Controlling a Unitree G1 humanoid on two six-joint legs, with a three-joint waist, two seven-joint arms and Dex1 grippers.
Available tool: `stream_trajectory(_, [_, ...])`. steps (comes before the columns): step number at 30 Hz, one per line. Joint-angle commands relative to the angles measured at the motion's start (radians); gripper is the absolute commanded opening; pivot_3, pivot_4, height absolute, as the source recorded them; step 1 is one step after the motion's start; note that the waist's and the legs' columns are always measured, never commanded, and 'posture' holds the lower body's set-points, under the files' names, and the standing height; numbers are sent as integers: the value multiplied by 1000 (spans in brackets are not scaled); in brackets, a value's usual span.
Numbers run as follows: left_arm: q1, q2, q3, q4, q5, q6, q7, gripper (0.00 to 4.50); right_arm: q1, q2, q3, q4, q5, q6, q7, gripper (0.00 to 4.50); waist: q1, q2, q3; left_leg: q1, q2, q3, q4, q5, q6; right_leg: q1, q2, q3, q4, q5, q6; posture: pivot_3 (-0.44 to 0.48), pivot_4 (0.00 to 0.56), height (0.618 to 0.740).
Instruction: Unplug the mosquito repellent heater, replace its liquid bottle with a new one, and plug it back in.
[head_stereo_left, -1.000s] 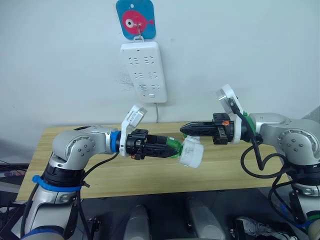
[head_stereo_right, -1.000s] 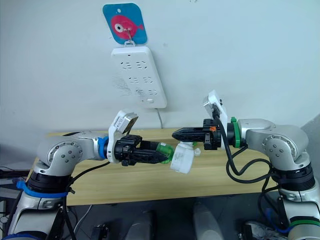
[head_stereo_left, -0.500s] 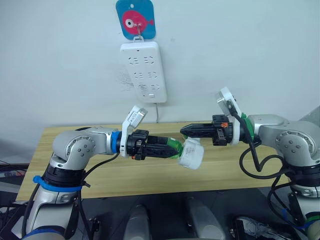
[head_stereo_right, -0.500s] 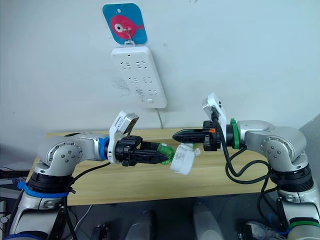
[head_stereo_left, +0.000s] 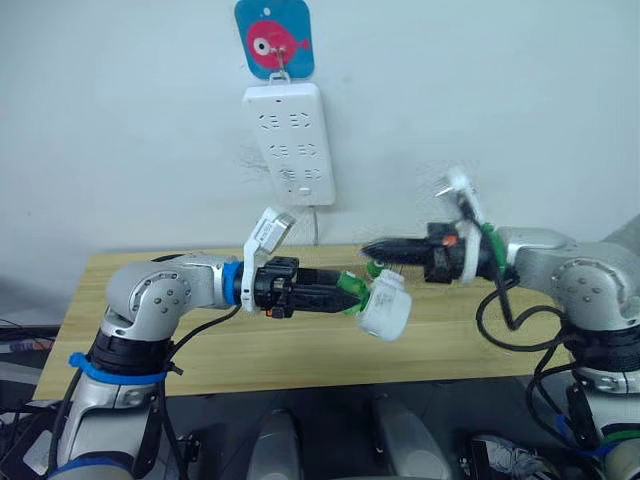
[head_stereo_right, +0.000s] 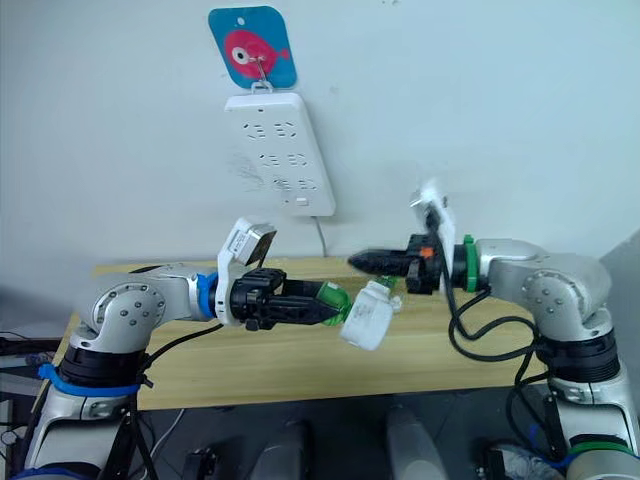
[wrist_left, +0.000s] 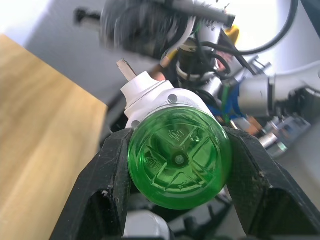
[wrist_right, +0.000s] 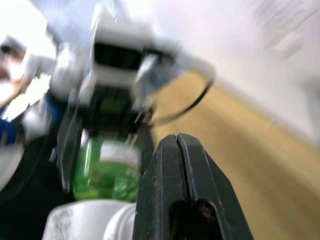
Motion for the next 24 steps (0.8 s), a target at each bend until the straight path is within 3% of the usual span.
stream_trajectory(1, [12,-59,68,8,-15,-45,90,2320,21,15,-152,-51,119,-1,-160,352,1,0,0,0,0,0,0,0,0,0,0,0,0,0,0,-169,227,740])
stream_trajectory(4, [14,-123,104,26,-17,-69,172,2320,81,47,-221,-101,166,-26,-311,1177,2,0,0,0,0,0,0,0,0,0,0,0,0,0,0,-179,226,740])
stream_trajectory(8, [4,-251,146,46,13,-157,327,2320,273,151,-316,-230,228,-119,-565,2545,5,0,0,0,0,0,0,0,0,1,0,0,0,0,0,-198,221,740])
stream_trajectory(11, [-2,-320,165,41,2,-190,403,2320,443,237,-328,-345,289,-194,-723,3662,0,1,0,0,0,0,0,0,0,1,0,1,0,0,0,-209,222,740])
stream_trajectory(14, [-11,-370,174,41,3,-218,458,2320,581,290,-288,-443,357,-255,-834,4500,-3,1,-1,0,0,0,0,0,0,1,0,1,0,0,0,-218,221,740])
stream_trajectory(19, [-20,-442,167,53,16,-269,518,2320,620,436,-124,-513,421,-402,-1038,4500,-23,2,-1,1,0,2,1,0,0,2,1,3,0,0,1,-230,220,740])
stream_trajectory(24, [-26,-477,162,59,11,-286,549,2320,553,523,28,-500,319,-469,-1175,4500,-31,2,-1,1,0,2,1,0,0,2,1,3,0,0,1,-227,217,740])
